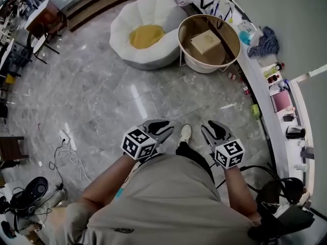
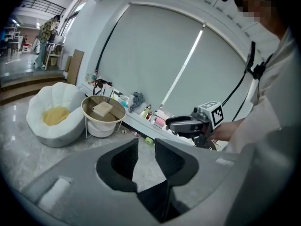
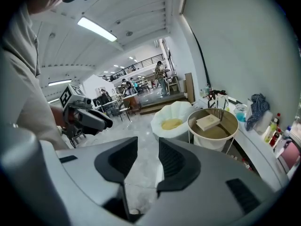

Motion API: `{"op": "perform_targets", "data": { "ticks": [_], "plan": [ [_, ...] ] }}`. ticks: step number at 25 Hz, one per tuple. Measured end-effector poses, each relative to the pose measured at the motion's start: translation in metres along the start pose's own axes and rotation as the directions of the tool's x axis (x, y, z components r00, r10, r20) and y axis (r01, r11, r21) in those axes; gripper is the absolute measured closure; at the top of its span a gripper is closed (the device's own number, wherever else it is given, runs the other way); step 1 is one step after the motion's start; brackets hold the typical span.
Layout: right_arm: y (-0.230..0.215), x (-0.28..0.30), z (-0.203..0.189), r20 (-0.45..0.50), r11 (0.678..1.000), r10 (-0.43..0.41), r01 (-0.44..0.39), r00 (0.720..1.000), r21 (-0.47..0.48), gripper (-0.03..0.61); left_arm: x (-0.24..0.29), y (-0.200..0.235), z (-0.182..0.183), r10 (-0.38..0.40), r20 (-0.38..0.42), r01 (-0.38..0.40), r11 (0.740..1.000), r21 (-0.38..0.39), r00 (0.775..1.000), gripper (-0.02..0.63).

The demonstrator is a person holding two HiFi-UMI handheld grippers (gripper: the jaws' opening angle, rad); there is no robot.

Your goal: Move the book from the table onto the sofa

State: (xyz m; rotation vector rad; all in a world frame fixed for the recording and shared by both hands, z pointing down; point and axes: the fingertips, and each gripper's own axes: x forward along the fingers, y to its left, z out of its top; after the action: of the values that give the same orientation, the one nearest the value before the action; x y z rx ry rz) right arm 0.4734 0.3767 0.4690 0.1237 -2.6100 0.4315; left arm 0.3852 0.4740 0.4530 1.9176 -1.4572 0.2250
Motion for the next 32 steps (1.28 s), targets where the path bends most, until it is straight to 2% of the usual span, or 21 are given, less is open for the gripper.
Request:
{"op": "perform_targets", "data": {
  "ticks": [5,8,12,17,20,24,29,32],
  "plan": [
    [-0.068,0.025,0.028,-0.016,0.999,0.038,-0.038,0.999,-0.007,0.423,0.047,0.030,0.067,0.029,0.030,-0.029,1.000,0.006,0.999,0.515],
    [-0.105,0.045,0.038,-0.031,0.999,0.043,-0.043,0.999,0.025,0.417,0.069,0.046,0.097,0.043,0.032,-0.044,0.999,0.023,0.999,0.515],
    [-0.131,0.074,0.055,-0.033,0.998,0.038,-0.036,0.999,0.060,0.414,0.082,0.074,0.119,0.052,0.029,-0.052,0.998,0.021,0.998,0.515],
    [-0.148,0.122,0.078,-0.054,0.997,0.021,-0.018,0.998,0.073,0.411,0.088,0.132,0.140,0.039,0.037,-0.039,0.999,0.002,0.999,0.515],
    [-0.157,0.153,0.091,-0.071,0.997,-0.022,0.027,0.997,0.078,0.411,0.088,0.176,0.151,0.008,0.036,-0.009,1.000,0.005,0.999,0.515],
    [-0.173,0.192,0.118,-0.084,0.984,-0.109,0.119,0.991,0.131,0.413,0.089,0.237,0.173,-0.060,0.007,0.060,0.998,0.009,0.998,0.515],
    [-0.196,0.236,0.147,-0.105,0.945,-0.226,0.244,0.969,0.217,0.417,0.097,0.298,0.210,-0.173,-0.061,0.177,0.982,0.066,0.983,0.515],
    [-0.210,0.258,0.163,-0.108,0.918,-0.289,0.307,0.951,0.249,0.420,0.101,0.333,0.225,-0.216,-0.103,0.226,0.970,0.094,0.971,0.515]
  ]
}}
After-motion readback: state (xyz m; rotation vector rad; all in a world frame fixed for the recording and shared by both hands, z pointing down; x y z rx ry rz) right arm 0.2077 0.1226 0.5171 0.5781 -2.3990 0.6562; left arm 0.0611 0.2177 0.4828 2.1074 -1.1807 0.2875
